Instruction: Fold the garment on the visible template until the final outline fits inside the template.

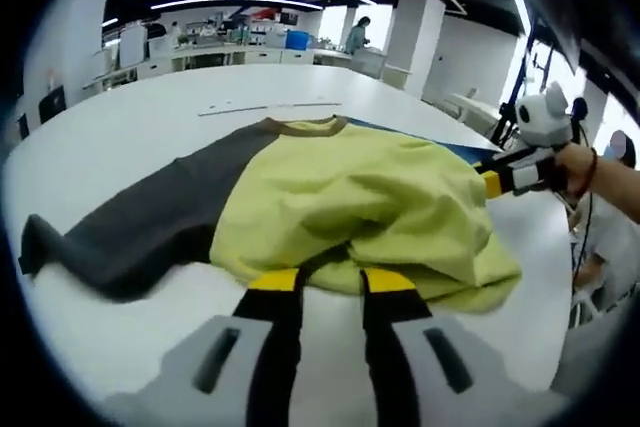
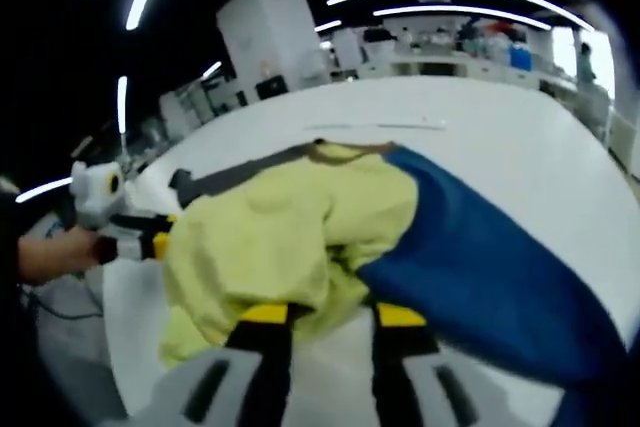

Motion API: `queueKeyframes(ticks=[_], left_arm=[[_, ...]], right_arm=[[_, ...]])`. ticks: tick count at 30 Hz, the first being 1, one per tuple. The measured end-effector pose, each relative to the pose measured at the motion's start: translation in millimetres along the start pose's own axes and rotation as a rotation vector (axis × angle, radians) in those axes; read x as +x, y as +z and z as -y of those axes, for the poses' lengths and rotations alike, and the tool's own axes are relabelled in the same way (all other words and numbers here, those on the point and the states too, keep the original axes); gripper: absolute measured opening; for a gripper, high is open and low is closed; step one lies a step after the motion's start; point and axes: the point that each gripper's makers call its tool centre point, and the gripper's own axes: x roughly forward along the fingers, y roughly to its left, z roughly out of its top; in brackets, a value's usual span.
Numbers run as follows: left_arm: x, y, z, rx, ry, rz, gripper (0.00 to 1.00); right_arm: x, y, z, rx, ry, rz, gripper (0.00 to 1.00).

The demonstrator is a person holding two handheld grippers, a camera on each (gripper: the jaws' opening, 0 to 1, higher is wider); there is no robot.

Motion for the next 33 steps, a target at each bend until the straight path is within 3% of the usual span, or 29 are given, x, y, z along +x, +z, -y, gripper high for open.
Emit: queueKeyframes(ticks=[9, 14, 16, 21, 24, 33], left_arm=[[2.7, -1.1, -4.4, 0.072, 0.059, -0.031, 0.14], [1.8, -4.2, -12.2, 0.128, 0.093, -0.048, 0.25], [2.4, -4.5, -10.2, 0.062, 0.077, -0.045, 0.24], [5.5, -3.2, -7.9, 0.085, 0.066, -0.043, 0.16], [5.7, -2.8, -6.4, 0.081, 0.05, -0.04, 0.0], [-16.7, 8.1, 1.6, 0.091, 0.049, -0.013, 0.0]], right_arm=[[6.3, 0.5, -4.9, 0.008, 0.003, 0.019, 0.14], [5.7, 0.2, -5.9, -0.004, 0.001, 0.027, 0.09], [5.6, 0.2, -6.2, -0.009, -0.002, 0.028, 0.08], [3.6, 0.2, -9.1, -0.029, -0.017, 0.029, 0.05], [1.3, 0.6, -9.3, -0.041, -0.022, 0.028, 0.02], [-20.2, 7.4, -15.2, -0.059, -0.045, 0.042, 0.0]])
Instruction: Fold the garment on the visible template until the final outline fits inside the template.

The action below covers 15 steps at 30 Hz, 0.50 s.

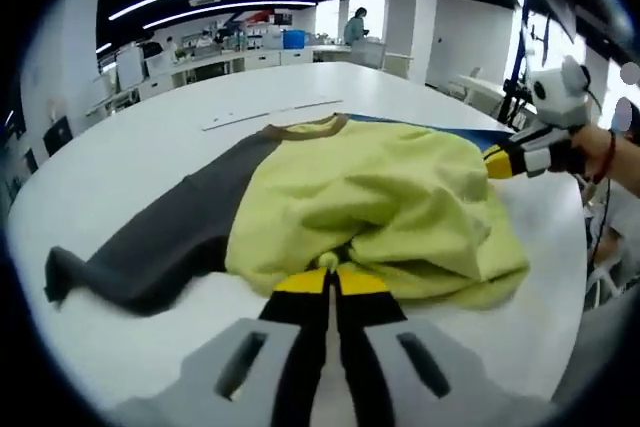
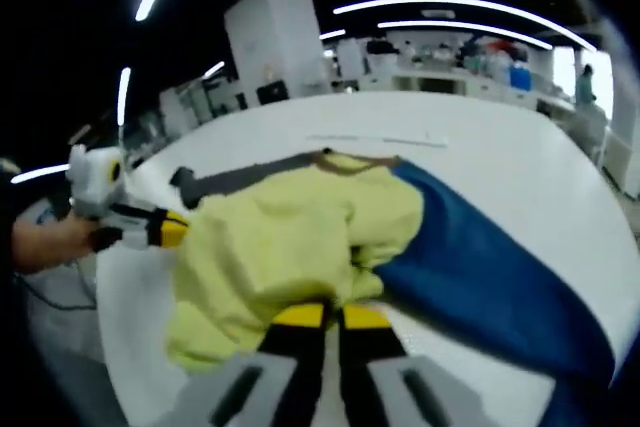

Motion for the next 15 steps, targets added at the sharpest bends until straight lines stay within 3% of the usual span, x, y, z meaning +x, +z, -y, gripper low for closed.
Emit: queueKeyframes(ticks=[6, 15], left_arm=[[-23.5, 4.0, 1.8, -0.008, -0.002, 0.022, 0.0], [-48.3, 0.6, 0.2, -0.036, 0.006, 0.033, 0.0]], right_arm=[[-17.2, -2.6, -11.3, -0.011, 0.0, 0.012, 0.0], [-22.9, -5.1, -24.1, -0.018, 0.017, 0.001, 0.0]])
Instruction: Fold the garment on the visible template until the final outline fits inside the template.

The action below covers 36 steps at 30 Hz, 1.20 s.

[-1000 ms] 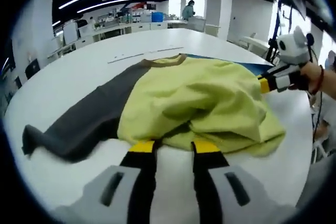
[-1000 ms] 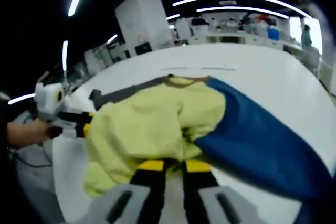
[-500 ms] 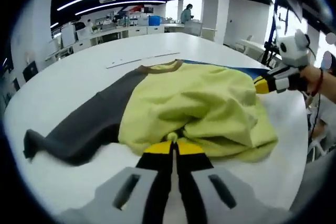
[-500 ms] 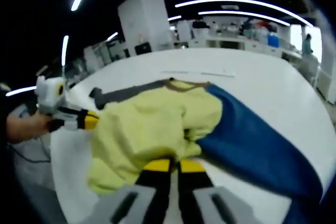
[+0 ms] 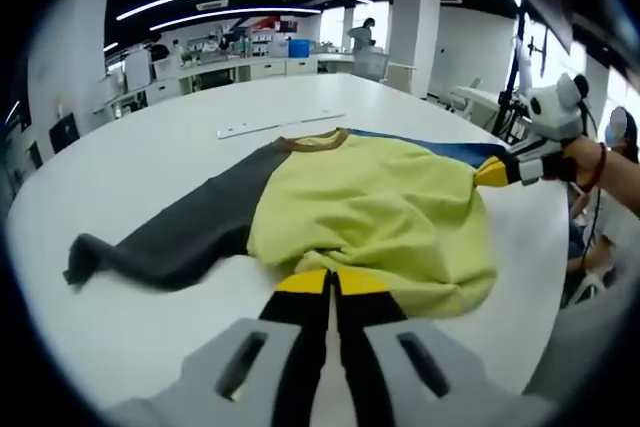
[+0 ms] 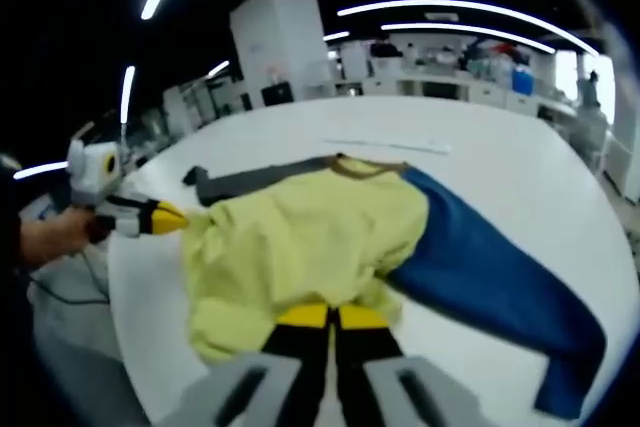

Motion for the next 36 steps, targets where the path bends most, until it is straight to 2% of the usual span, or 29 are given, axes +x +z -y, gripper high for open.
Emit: queueKeyframes(ticks=[7, 16, 24, 26, 29, 32, 34, 36], left_arm=[[-17.3, -4.3, 1.2, -0.04, 0.003, -0.003, 0.0], [-35.4, -24.3, 1.2, -0.086, 0.026, -0.06, 0.0], [-37.4, -42.0, -0.4, -0.057, 0.04, -0.109, 0.0], [-39.4, -43.7, -1.5, -0.048, 0.034, -0.112, 0.06], [-42.6, -42.2, -1.3, -0.044, 0.016, -0.092, 0.21], [-46.5, -42.4, -2.2, 0.0, -0.006, -0.082, 0.33], [-48.7, -44.0, -2.6, 0.026, -0.025, -0.085, 0.39], [-50.6, -45.8, -4.5, 0.054, -0.058, -0.08, 0.4]], right_arm=[[-6.4, 4.5, -10.8, 0.008, 0.021, -0.009, 0.0], [-10.4, 3.9, -19.0, 0.025, 0.021, -0.027, 0.0], [-8.1, 0.2, -16.4, 0.033, 0.023, -0.037, 0.0], [-11.2, 2.4, -13.1, 0.033, 0.025, -0.025, 0.02], [-16.4, 4.8, -9.8, 0.012, 0.023, -0.024, 0.13], [-21.7, 0.5, 3.6, -0.02, 0.012, -0.039, 0.22], [-24.1, -1.9, 7.6, -0.035, 0.012, -0.047, 0.25], [-26.2, -6.1, 14.0, -0.046, 0.012, -0.06, 0.28]])
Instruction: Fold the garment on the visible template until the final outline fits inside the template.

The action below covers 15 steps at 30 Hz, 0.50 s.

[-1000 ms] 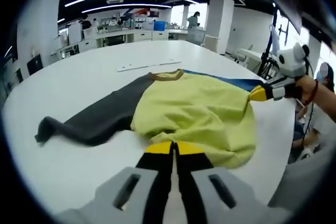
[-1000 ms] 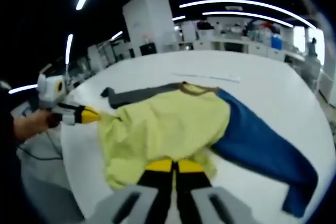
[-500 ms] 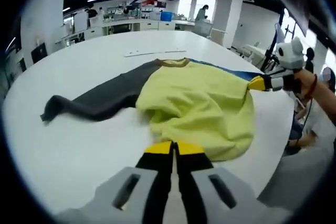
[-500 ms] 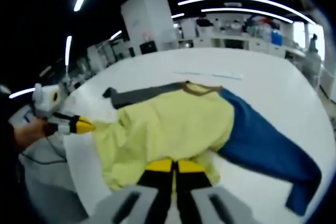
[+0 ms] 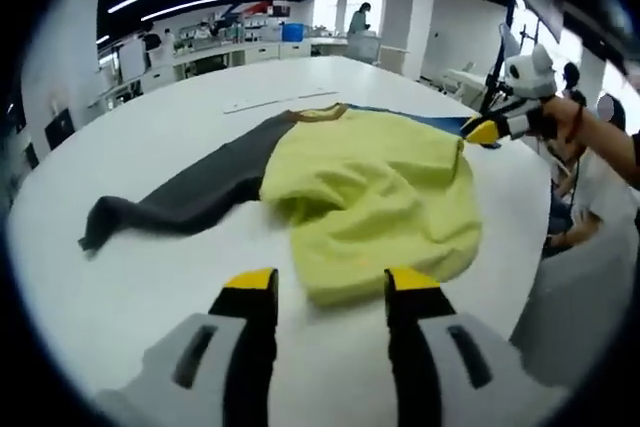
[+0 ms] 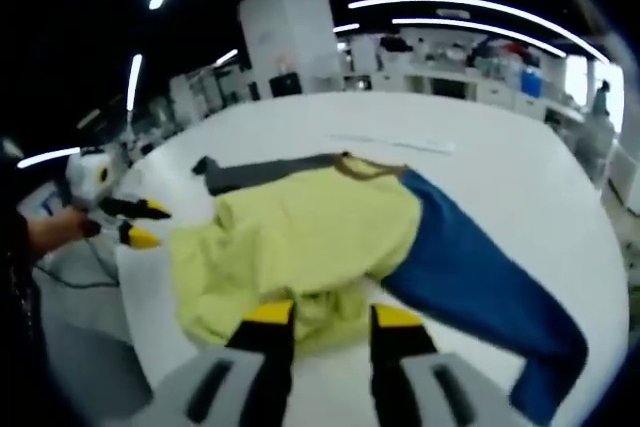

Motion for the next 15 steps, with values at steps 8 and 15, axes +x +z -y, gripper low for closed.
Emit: queueKeyframes(ticks=[8, 15], left_arm=[[6.6, -6.9, 1.6, 0.056, -0.089, -0.005, 0.37], [17.7, -15.9, 2.3, 0.046, -0.129, -0.036, 0.31]], right_arm=[[5.3, -13.9, 11.8, -0.06, 0.065, -0.033, 0.27], [19.0, -18.3, 14.7, -0.079, 0.147, -0.048, 0.26]])
